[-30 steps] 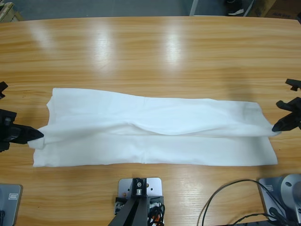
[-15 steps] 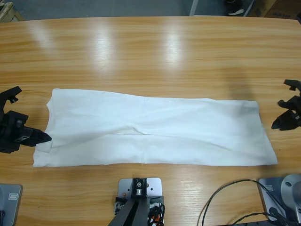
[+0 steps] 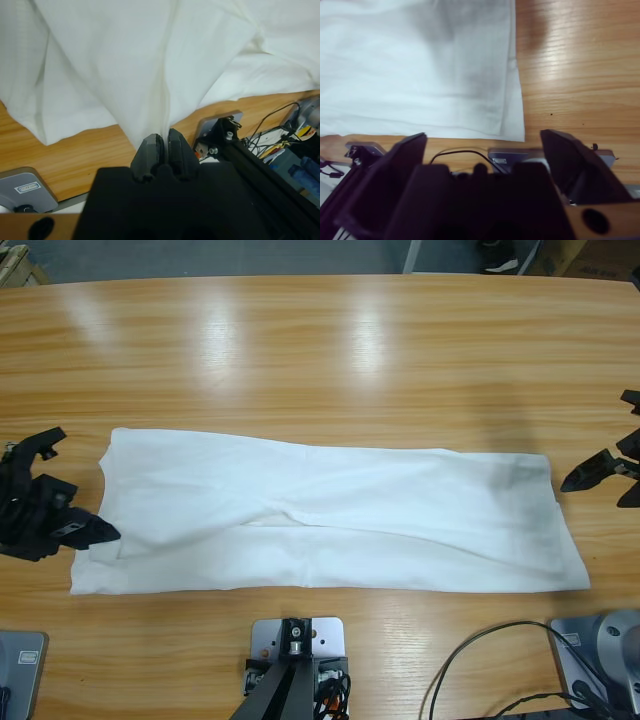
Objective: Fold clothes
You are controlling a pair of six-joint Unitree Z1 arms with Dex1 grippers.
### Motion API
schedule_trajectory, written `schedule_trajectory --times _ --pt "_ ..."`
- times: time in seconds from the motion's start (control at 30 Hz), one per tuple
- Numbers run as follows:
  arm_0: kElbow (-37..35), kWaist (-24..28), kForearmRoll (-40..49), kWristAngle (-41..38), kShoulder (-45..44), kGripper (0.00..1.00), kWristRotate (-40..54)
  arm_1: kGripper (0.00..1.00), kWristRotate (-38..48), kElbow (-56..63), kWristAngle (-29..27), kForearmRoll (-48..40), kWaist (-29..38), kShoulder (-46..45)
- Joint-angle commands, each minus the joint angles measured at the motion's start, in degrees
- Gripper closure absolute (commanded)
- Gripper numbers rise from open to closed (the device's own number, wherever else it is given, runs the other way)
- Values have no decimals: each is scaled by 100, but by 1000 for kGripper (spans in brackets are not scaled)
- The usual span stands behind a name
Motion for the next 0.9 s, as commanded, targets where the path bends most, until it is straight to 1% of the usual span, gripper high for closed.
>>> schedule_trajectory --times 0.03,0.2,0.3,0.37,0.53,0.67,0.77,0.8,0.83,0.87,0.9 --pt "-862 34 130 26 999 1000 175 0 -142 180 -18 -206 53 139" --pt "-1688 97 341 168 1667 1000 428 0 -144 310 -27 -352 59 213" --pt "-1730 102 343 212 1987 1000 542 0 -144 401 -27 -438 59 260" --pt "-1723 204 350 379 2189 1000 709 0 -144 508 -27 -542 59 285" --pt "-2170 417 314 794 2284 1000 1059 0 -170 607 9 -674 127 332" --pt "-2471 422 281 817 2302 1000 1047 0 -170 630 14 -726 197 392" --pt "-2518 413 218 799 2342 991 1105 0 -170 633 17 -748 233 418" --pt "-2507 413 223 799 2365 648 1079 0 -170 640 17 -755 240 418" --pt "-2497 412 227 794 2386 179 1093 0 -170 649 21 -765 262 418" --pt "-2497 405 227 791 2388 33 1124 0 -170 656 37 -779 282 418" --pt "-2488 405 232 801 2365 27 1105 0 -170 663 46 -790 299 418"
